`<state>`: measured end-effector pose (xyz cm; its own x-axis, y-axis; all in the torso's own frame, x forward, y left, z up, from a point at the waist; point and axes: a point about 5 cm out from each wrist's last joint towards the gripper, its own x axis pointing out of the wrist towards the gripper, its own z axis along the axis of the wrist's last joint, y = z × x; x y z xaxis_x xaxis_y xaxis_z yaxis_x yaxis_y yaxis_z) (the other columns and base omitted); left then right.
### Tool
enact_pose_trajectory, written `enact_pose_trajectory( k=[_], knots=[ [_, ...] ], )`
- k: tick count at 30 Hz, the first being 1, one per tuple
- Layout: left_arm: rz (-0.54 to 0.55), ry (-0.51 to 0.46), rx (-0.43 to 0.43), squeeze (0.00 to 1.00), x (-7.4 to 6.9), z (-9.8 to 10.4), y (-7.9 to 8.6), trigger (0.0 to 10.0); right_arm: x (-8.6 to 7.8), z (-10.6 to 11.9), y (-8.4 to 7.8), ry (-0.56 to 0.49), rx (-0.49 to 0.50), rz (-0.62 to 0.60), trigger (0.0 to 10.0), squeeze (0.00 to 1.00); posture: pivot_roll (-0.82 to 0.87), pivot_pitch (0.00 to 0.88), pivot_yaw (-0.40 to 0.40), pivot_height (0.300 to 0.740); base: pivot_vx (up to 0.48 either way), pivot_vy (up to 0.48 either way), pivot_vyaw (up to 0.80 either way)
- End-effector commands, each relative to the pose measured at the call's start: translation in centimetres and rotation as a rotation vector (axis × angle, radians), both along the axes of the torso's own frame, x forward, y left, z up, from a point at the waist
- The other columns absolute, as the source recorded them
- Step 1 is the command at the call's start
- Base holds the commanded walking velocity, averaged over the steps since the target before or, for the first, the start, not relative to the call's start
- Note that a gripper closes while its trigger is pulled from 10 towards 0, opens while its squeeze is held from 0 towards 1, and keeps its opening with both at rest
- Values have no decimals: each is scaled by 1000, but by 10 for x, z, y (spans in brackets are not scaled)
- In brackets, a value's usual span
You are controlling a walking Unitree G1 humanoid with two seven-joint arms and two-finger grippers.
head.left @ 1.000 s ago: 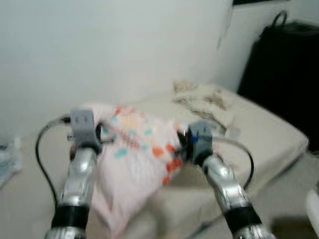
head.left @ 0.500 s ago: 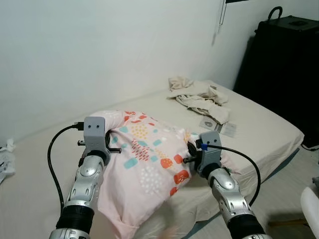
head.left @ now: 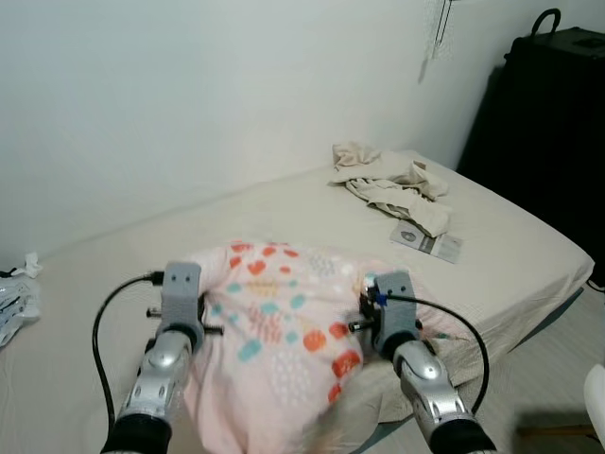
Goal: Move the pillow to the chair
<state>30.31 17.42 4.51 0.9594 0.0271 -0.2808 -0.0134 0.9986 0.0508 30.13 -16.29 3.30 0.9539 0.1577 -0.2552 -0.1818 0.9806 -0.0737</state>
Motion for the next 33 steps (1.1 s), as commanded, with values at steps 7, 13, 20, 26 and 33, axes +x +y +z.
enact_pose_trajectory(
  k=[7, 13, 20, 26, 33],
  knots=[
    [9, -34, -11, 0, 2, 5, -4, 10000, 3, 6, -2, -48, 8, -25, 10000, 0, -55, 36, -4, 740, 0, 0, 0],
    [5, -62, -26, 0, 5, 10, -8, 10000, 4, 8, -1, -58, 16, -18, 10000, 0, -52, 39, -7, 740, 0, 0, 0],
    [-4, -72, -26, 0, 6, 13, -9, 10000, 8, 12, 2, -68, 35, -24, 10000, 0, -45, 30, 0, 740, 0, 0, 0],
    [-20, -65, -53, 0, 5, 10, -10, 10000, 7, 8, 10, -50, 57, 4, 10000, 0, -45, 11, 1, 740, 0, 0, 0],
    [-37, -64, -57, 0, 6, 10, -12, 10000, 7, 6, 14, -32, 64, 27, 10000, 0, -36, 10, -4, 740, 0, 0, 0]
  ],
)
